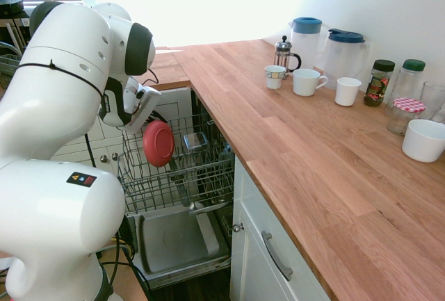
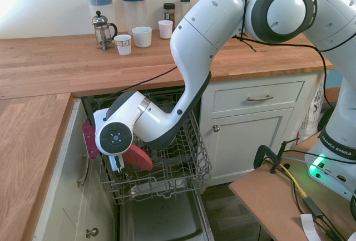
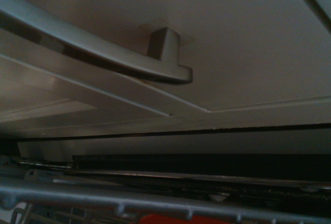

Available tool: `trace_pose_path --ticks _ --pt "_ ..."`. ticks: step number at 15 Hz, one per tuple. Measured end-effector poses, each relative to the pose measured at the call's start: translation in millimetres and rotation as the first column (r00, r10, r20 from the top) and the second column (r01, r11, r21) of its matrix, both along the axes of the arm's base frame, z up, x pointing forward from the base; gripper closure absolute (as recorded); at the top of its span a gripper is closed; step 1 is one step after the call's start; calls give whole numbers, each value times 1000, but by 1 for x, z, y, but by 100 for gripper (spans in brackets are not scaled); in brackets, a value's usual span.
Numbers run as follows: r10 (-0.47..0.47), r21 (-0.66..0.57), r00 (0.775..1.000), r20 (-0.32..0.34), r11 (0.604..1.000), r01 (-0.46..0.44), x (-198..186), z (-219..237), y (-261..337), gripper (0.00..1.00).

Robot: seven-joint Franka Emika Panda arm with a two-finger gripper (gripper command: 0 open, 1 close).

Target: Put the plate in the dishwasher

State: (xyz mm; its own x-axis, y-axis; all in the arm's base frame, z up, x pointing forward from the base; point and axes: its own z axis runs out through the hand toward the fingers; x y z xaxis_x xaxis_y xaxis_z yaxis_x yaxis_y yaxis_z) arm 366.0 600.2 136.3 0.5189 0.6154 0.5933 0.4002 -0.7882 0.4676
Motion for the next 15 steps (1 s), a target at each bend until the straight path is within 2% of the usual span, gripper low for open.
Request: trace_pose_path --ticks 7,15 --pt "6 -3 1000 -6 1000 -6 6 -7 -6 0" --pt "54 4 999 4 999 -54 -21 1 13 0"
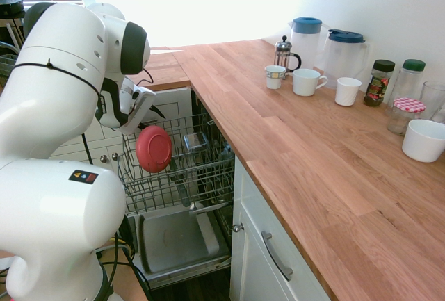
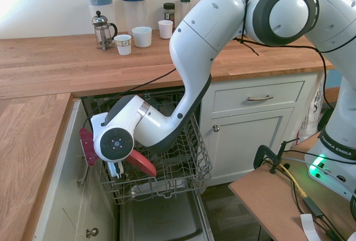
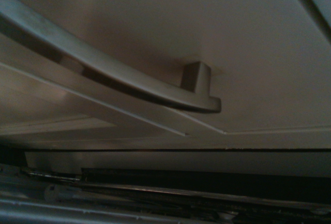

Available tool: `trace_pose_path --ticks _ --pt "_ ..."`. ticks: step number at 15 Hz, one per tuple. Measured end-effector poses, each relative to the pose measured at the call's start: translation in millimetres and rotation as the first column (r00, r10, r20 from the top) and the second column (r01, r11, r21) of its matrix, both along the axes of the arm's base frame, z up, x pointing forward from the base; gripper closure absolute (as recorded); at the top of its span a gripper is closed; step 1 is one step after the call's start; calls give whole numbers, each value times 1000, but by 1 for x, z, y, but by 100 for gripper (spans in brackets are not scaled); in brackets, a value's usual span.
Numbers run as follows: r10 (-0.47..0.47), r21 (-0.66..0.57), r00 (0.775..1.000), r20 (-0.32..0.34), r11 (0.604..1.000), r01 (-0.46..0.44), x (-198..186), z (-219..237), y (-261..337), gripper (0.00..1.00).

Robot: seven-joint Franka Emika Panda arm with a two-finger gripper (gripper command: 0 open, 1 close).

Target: Put the plate in the dishwasher

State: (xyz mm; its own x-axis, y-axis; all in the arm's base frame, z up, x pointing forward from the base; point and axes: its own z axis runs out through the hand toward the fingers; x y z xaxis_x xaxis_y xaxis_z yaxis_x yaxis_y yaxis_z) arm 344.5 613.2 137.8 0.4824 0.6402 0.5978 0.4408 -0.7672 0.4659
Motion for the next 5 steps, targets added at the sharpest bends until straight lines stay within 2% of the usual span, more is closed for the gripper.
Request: trace_pose_path --ticks 5 --pt "8 -10 1000 26 1000 -8 -21 28 1 0"
